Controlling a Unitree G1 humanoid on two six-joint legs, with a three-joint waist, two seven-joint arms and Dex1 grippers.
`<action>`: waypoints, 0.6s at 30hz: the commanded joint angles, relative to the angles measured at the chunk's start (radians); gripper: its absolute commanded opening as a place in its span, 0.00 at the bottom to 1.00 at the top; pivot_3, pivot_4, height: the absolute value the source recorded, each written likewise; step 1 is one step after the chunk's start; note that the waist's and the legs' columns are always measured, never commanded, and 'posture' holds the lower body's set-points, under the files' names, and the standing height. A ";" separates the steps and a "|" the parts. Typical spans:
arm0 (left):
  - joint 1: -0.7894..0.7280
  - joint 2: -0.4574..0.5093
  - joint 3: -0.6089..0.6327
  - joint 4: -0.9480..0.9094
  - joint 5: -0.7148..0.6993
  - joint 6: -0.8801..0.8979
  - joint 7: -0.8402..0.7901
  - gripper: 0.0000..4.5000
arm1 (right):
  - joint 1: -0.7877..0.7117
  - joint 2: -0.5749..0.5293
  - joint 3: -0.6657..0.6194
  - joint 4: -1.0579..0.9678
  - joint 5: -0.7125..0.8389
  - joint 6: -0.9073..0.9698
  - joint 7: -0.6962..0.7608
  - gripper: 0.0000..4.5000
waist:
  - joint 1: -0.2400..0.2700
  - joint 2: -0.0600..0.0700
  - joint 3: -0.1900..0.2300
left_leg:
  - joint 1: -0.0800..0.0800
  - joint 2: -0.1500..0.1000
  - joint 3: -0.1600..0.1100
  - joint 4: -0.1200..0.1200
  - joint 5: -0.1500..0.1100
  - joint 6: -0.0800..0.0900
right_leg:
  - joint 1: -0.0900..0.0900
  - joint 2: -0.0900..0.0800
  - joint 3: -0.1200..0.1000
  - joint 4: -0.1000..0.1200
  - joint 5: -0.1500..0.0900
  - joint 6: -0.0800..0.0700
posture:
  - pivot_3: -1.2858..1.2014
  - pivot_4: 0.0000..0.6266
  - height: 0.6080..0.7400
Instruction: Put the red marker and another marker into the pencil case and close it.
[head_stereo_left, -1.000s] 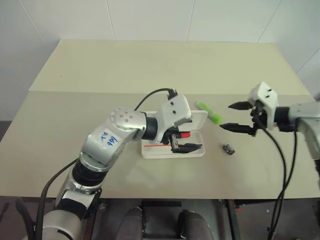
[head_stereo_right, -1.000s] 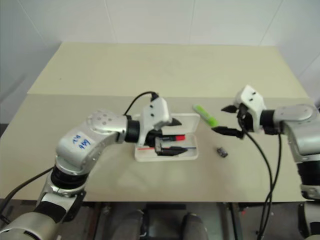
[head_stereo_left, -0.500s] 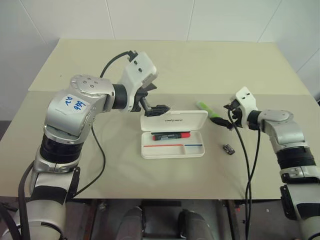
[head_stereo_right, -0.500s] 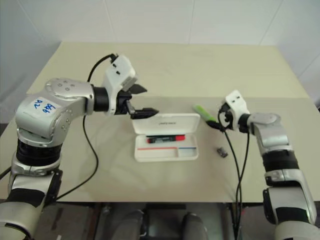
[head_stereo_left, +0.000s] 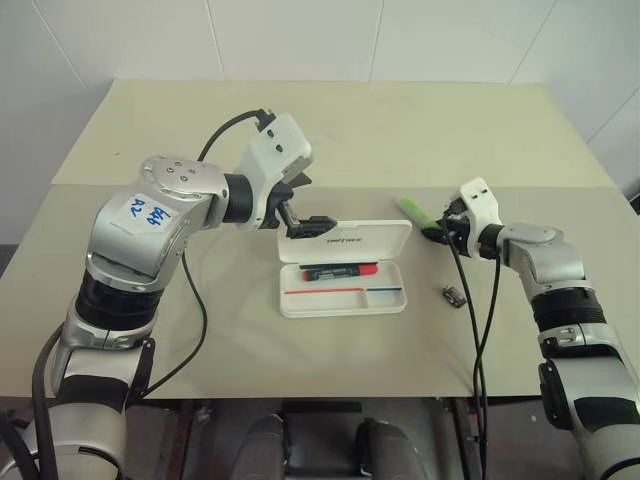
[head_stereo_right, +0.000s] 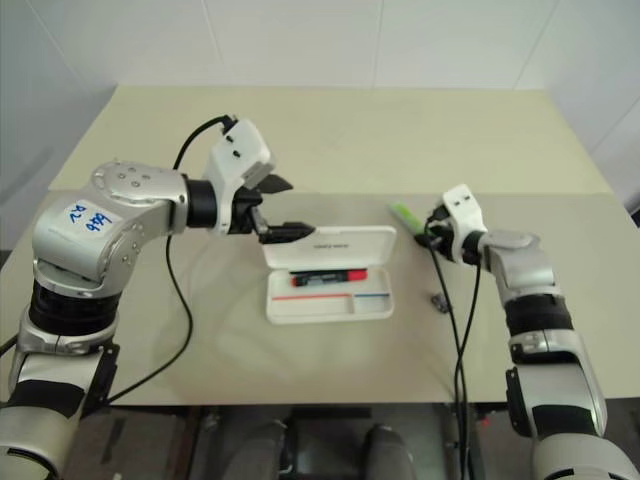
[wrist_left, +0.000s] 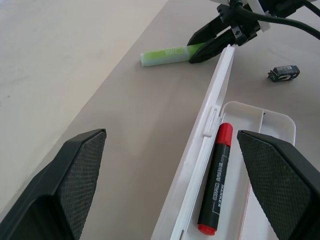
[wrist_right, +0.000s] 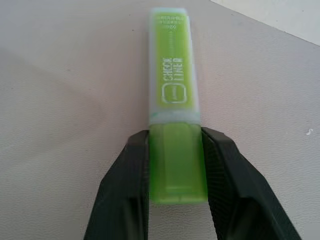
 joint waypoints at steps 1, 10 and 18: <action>-0.002 0.033 0.038 -0.025 -0.009 -0.021 0.002 1.00 | -0.005 -0.054 -0.021 -0.102 0.019 0.004 0.075 0.24 | -0.002 0.000 0.000 | 0.000 0.000 0.000 0.000 0.000 0.000 | -0.001 0.000 0.000 0.000 0.000 0.000 | 0.52 0.24 1.00; 0.068 0.130 0.079 -0.058 -0.047 -0.097 -0.074 1.00 | -0.056 -0.143 -0.145 -0.436 0.245 0.077 0.277 0.24 | -0.006 0.000 0.000 | 0.000 0.001 0.002 -0.002 0.000 0.000 | -0.002 0.001 0.002 0.000 0.000 0.000 | 0.52 0.24 1.00; 0.193 0.244 0.111 -0.120 -0.089 -0.191 -0.171 1.00 | -0.006 -0.155 -0.056 -0.765 0.455 0.232 0.475 0.24 | 0.000 0.000 0.000 | 0.000 0.001 0.002 -0.001 -0.001 0.000 | -0.002 0.001 0.002 0.000 0.000 0.000 | 0.52 0.24 1.00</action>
